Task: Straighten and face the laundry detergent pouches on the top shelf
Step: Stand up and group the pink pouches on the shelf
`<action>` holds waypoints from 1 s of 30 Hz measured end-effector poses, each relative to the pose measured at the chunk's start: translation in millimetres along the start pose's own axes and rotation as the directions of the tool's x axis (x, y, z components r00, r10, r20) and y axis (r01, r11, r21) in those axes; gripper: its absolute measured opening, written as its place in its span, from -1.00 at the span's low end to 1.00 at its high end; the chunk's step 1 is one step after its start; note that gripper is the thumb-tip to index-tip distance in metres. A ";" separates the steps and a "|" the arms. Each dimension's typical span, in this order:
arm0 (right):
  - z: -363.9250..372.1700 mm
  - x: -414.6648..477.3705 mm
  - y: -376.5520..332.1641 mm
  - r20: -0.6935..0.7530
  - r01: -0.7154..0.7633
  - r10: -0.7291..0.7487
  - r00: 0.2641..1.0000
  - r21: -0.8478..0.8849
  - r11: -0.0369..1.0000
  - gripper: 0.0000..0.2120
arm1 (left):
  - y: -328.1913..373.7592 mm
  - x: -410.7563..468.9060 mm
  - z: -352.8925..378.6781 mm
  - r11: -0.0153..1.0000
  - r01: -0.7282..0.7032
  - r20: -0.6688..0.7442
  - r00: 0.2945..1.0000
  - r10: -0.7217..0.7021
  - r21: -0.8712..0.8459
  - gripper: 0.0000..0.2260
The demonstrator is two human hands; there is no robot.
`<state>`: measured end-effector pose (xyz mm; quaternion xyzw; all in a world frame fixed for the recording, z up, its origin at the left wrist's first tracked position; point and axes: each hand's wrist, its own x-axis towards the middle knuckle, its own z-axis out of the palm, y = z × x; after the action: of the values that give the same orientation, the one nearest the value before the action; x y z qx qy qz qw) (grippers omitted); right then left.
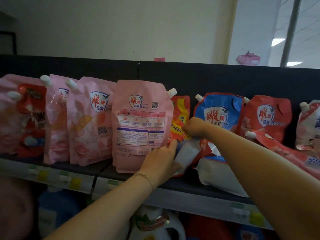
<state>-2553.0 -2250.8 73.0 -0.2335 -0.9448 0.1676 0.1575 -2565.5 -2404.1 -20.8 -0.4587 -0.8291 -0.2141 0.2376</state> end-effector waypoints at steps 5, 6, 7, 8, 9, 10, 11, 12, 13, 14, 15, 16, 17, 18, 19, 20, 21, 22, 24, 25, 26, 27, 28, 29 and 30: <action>13.4 -6.6 -5.1 -0.352 0.145 -0.092 0.932 0.129 0.981 -0.67 | 14.0 2.1 6.3 0.989 0.129 -0.013 0.992 -0.128 0.070 -0.52; 15.2 -11.4 -7.7 -0.425 0.185 -0.116 0.898 0.124 0.975 -0.67 | 16.3 3.6 8.0 0.986 0.167 -0.025 0.986 -0.166 0.015 -0.56; 18.9 -16.2 -8.4 -0.511 0.229 -0.145 0.847 0.104 0.968 -0.67 | 16.9 5.5 11.1 0.979 0.198 -0.026 0.980 -0.199 -0.043 -0.58; 22.6 -21.1 -8.3 -0.591 0.271 -0.165 0.789 0.094 0.958 -0.69 | 16.6 8.4 14.7 0.970 0.224 -0.012 0.974 -0.226 -0.090 -0.58; 27.1 -24.7 -7.0 -0.637 0.308 -0.187 0.748 0.084 0.948 -0.71 | 15.2 11.3 17.7 0.957 0.254 0.017 0.967 -0.254 -0.138 -0.57; 31.1 -28.4 -5.8 -0.647 0.340 -0.219 0.731 0.067 0.938 -0.73 | 13.4 14.1 20.0 0.935 0.295 0.061 0.956 -0.288 -0.196 -0.54; 35.7 -29.9 -2.9 -0.627 0.360 -0.247 0.739 0.057 0.931 -0.74 | 11.1 16.5 21.2 0.909 0.335 0.114 0.942 -0.316 -0.249 -0.50; 38.3 -33.5 -1.9 -0.594 0.360 -0.257 0.762 0.060 0.931 -0.75 | 8.6 18.5 20.7 0.884 0.373 0.182 0.925 -0.333 -0.282 -0.44; 39.6 -35.7 -0.6 -0.555 0.343 -0.246 0.794 0.075 0.936 -0.75 | 6.5 19.7 17.7 0.866 0.397 0.246 0.911 -0.331 -0.303 -0.39; 39.8 -38.5 0.8 -0.522 0.329 -0.235 0.820 0.093 0.940 -0.76 | 3.8 20.3 13.4 0.850 0.419 0.313 0.893 -0.324 -0.319 -0.39; 39.4 -42.0 1.6 -0.494 0.317 -0.228 0.839 0.105 0.943 -0.76 | 1.8 19.4 6.9 0.835 0.434 0.374 0.876 -0.304 -0.338 -0.44; 38.7 -46.7 1.6 -0.463 0.311 -0.228 0.857 0.110 0.944 -0.76 | 0.3 18.0 -0.4 0.821 0.447 0.421 0.861 -0.287 -0.355 -0.49; 37.8 -51.9 1.0 -0.416 0.312 -0.235 0.879 0.128 0.941 -0.76 | -0.6 16.1 -6.8 0.820 0.446 0.434 0.857 -0.277 -0.358 -0.51; 36.5 -57.7 -0.4 -0.353 0.314 -0.242 0.904 0.164 0.935 -0.75 | -0.9 14.5 -12.2 0.846 0.424 0.416 0.867 -0.276 -0.323 -0.50; 35.9 -63.6 -2.0 -0.276 0.304 -0.241 0.931 0.214 0.928 -0.75 | -0.8 12.3 -15.6 0.891 0.384 0.377 0.883 -0.278 -0.244 -0.49; 35.5 -70.3 -3.7 -0.201 0.282 -0.235 0.951 0.255 0.925 -0.74 | -0.8 9.7 -16.3 0.930 0.342 0.339 0.898 -0.281 -0.136 -0.47; 36.2 -76.1 -4.5 -0.135 0.256 -0.226 0.965 0.273 0.927 -0.73 | -0.8 6.5 -15.5 0.951 0.307 0.306 0.909 -0.284 -0.031 -0.45; 37.6 -80.4 -4.7 -0.086 0.237 -0.222 0.971 0.278 0.931 -0.74 | -1.5 3.5 -12.5 0.954 0.298 0.274 0.915 -0.297 0.038 -0.42; 40.8 -86.3 -2.5 -0.005 0.222 -0.230 0.973 0.289 0.931 -0.81 | -4.0 -2.1 -5.7 0.948 0.312 0.224 0.922 -0.317 0.056 -0.40; 41.1 -88.8 -0.6 0.033 0.220 -0.241 0.970 0.299 0.928 -0.85 | -5.0 -4.0 -3.7 0.948 0.315 0.211 0.925 -0.316 0.041 -0.43; 40.0 -90.7 1.6 0.073 0.220 -0.253 0.965 0.303 0.927 -0.88 | -6.5 -3.8 -1.7 0.949 0.315 0.200 0.929 -0.312 0.021 -0.47; 37.6 -92.6 4.2 0.113 0.223 -0.265 0.958 0.292 0.930 -0.87 | -7.0 -3.4 -1.4 0.949 0.316 0.192 0.931 -0.310 0.002 -0.52; 34.7 -93.7 6.4 0.140 0.234 -0.277 0.951 0.261 0.937 -0.86 | -6.7 -2.1 -1.9 0.946 0.323 0.184 0.931 -0.314 -0.020 -0.53; 32.1 -94.1 8.5 0.137 0.251 -0.284 0.949 0.219 0.943 -0.85 | -5.3 -0.9 -2.3 0.943 0.330 0.180 0.931 -0.319 -0.034 -0.51; 29.7 -93.7 10.7 0.108 0.262 -0.284 0.953 0.183 0.948 -0.85 | -3.6 0.5 -1.2 0.944 0.328 0.178 0.932 -0.317 -0.033 -0.48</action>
<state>-2481.2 -2295.3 21.7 -0.0747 -0.9591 0.2376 0.1349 -2568.6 -2406.2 -20.0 -0.3401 -0.9032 -0.2361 0.1133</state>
